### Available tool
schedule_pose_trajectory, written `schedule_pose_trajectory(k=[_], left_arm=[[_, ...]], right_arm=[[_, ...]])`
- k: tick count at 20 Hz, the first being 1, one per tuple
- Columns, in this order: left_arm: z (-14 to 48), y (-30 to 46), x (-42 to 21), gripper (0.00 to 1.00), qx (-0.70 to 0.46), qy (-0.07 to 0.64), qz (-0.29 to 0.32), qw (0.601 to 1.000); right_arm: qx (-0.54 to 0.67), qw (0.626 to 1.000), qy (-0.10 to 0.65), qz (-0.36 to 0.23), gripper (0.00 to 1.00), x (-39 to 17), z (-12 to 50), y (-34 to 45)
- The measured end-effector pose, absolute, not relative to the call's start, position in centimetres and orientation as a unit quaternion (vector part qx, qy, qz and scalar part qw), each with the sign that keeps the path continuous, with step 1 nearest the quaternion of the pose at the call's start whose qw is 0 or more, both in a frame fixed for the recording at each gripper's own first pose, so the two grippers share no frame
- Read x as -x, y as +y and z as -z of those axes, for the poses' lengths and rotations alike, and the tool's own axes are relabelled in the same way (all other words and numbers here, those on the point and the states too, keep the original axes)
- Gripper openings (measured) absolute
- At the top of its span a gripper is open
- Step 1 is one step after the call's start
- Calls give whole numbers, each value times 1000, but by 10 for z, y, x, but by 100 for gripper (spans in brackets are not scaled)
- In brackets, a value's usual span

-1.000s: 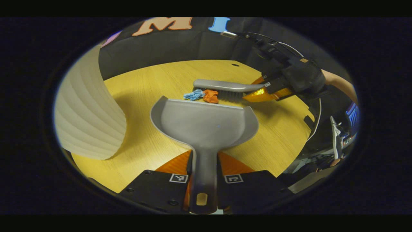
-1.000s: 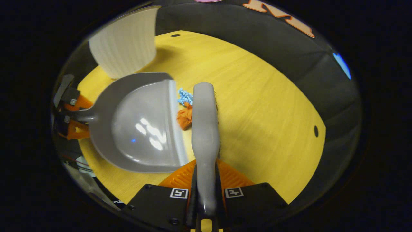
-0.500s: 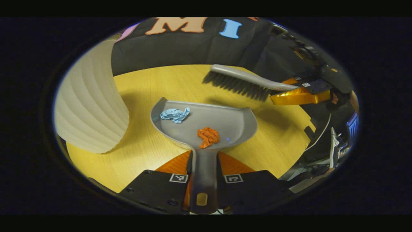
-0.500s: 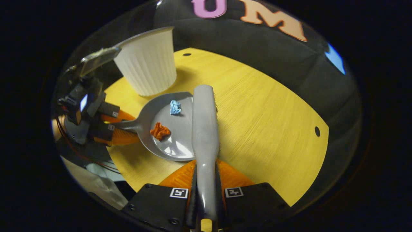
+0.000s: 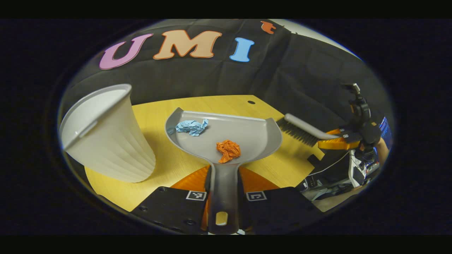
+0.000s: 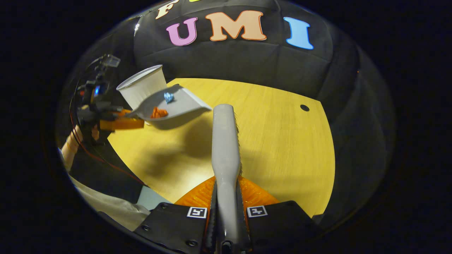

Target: Pick up the small broom and dustpan from the desktop, sweep the trash into the dustpan with the broom, and then empty the trash into the garbage bin.

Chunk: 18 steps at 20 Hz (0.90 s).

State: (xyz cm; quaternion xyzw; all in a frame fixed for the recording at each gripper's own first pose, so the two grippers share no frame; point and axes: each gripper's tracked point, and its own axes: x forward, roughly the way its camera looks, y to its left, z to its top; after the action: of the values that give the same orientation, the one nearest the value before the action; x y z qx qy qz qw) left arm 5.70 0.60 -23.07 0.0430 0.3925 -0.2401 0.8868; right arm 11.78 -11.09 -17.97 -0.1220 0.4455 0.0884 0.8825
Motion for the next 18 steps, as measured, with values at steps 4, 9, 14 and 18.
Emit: schedule_pose_trajectory(k=[4,9,14,18], left_arm=[[175,13,-54,25,-42,403,240,882],[99,42,-69,26,-13,421,186,888],[95,119,-66,26,-83,460,67,881],[133,133,-45,26,-105,482,3,870]], right_arm=[[93,867,478,-109,25,-94,229,-104],[90,850,494,-158,27,-59,266,-50],[100,853,474,-192,27,-66,259,-26],[108,855,471,-190,27,-69,257,-25]])
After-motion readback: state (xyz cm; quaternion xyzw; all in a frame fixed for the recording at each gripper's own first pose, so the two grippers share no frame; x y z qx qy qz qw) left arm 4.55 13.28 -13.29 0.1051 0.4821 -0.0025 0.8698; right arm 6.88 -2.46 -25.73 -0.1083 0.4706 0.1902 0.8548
